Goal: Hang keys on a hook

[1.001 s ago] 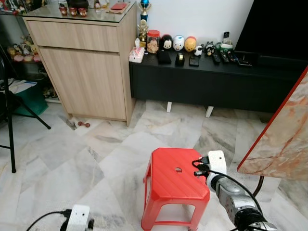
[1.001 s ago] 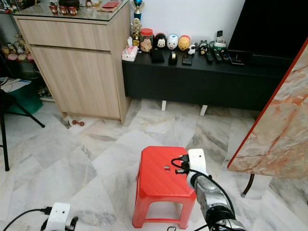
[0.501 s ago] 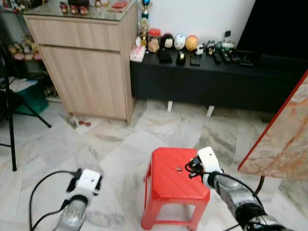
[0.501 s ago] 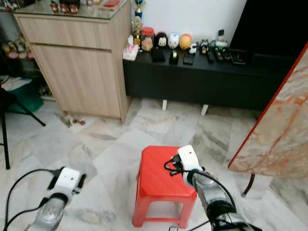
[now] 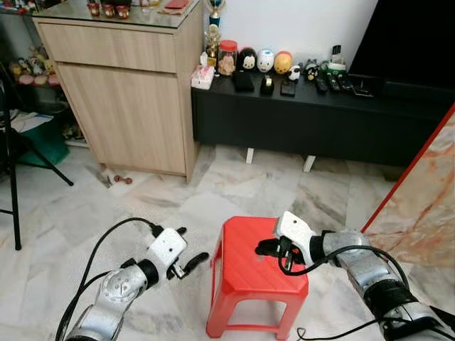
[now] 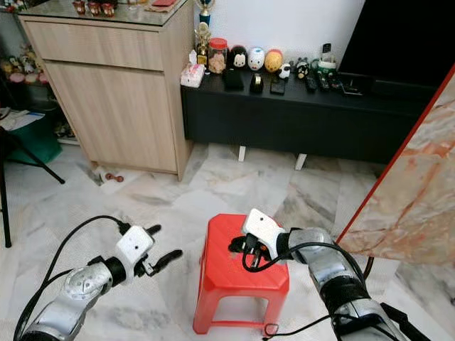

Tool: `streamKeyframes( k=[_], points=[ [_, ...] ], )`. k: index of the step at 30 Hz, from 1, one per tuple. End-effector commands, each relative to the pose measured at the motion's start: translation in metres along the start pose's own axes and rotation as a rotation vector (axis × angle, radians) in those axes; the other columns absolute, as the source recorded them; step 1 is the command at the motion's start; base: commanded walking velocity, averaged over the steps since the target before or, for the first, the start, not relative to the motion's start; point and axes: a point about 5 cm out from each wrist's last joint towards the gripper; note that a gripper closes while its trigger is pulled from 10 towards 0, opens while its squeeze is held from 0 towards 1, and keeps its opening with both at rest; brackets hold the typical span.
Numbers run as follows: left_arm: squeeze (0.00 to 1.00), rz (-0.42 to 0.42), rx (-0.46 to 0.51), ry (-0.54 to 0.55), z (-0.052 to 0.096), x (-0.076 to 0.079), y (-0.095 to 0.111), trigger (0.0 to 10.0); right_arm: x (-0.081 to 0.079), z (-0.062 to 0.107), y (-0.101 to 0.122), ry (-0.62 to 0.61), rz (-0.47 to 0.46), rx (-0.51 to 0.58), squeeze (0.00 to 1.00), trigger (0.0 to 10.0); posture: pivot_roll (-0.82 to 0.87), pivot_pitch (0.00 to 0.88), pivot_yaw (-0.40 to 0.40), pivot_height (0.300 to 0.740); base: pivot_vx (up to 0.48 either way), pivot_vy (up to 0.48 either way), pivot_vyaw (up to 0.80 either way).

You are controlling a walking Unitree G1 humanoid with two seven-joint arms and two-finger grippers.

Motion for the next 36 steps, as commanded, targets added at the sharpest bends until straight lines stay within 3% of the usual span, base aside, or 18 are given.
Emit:
streamKeyframes(
  k=[1,5,10,15,36],
  points=[
    [0.00,0.019,0.002,-0.056,-0.002,0.006,0.006,10.0,0.002,0.006,0.009,0.037,0.044,0.018,0.00,10.0,0.11,0.000,-0.124,0.740,0.000,0.000,0.00],
    [0.00,0.084,0.030,-0.139,-0.001,0.015,0.019,10.0,-0.001,0.006,0.029,0.086,0.100,0.077,0.00,10.0,0.11,0.000,-0.122,0.740,0.000,0.000,0.00],
    [0.00,0.104,0.019,-0.128,-0.007,0.017,0.016,10.0,-0.003,0.003,0.035,0.104,0.145,0.077,0.00,10.0,0.12,0.000,-0.130,0.740,0.000,0.000,0.00],
    [0.00,0.161,0.046,-0.149,-0.011,0.024,0.025,10.0,-0.004,0.001,0.038,0.093,0.137,0.083,0.00,10.0,0.12,0.000,-0.135,0.740,0.000,0.000,0.00],
    [0.00,0.206,0.093,-0.135,-0.025,0.032,0.036,10.0,-0.005,-0.008,0.050,0.070,0.128,0.135,0.00,10.0,0.11,0.000,-0.142,0.740,0.000,0.000,0.00]
  ],
)
Point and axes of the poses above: a point about 5 cm out from each wrist's last joint towards the gripper, its own z axis pointing back from the gripper into the wrist, its own y axis along the axis of the wrist's last joint, x = y × z, and after that the axes turned 4 degrees about z, right-handed
